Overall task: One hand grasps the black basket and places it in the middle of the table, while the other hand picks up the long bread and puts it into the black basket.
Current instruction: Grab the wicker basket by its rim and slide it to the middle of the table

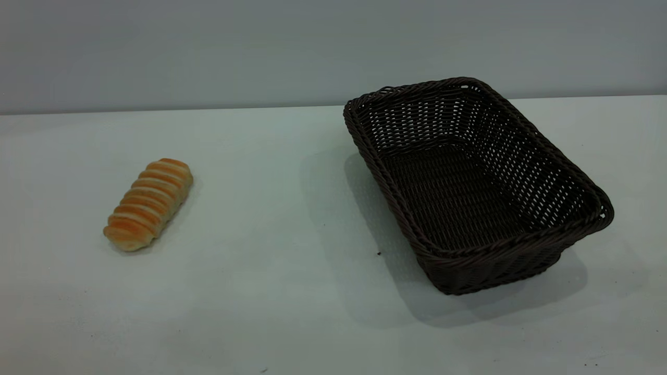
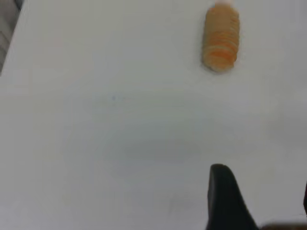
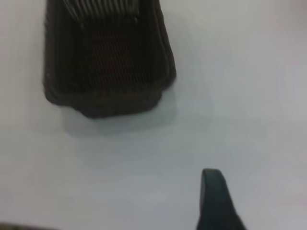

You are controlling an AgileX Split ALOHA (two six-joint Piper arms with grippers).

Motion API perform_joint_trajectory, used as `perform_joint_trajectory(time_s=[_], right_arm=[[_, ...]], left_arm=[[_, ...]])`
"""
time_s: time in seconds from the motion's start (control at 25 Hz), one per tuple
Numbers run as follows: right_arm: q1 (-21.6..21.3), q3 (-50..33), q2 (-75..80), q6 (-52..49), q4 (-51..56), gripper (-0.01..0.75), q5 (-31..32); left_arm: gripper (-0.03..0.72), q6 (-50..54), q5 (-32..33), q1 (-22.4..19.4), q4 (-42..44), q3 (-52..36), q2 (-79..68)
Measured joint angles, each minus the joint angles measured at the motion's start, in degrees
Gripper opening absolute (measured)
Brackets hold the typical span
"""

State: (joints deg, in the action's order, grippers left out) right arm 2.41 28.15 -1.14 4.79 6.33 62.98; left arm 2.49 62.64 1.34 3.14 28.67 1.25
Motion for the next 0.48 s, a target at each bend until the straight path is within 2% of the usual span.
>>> perform_joint_trajectory(time_s=[0.16, 0.48], right_arm=[[0.0, 0.6, 0.1, 0.1, 3.3, 0.475, -2.8], [0.0, 0.6, 10.6, 5.9, 12.2, 0.475, -5.9]], left_arm=[[0.431, 0.2, -4.3, 0.0, -1.4, 1.3, 0.0], [0.431, 0.3, -4.9, 0.0, -2.5, 3.1, -4.8]])
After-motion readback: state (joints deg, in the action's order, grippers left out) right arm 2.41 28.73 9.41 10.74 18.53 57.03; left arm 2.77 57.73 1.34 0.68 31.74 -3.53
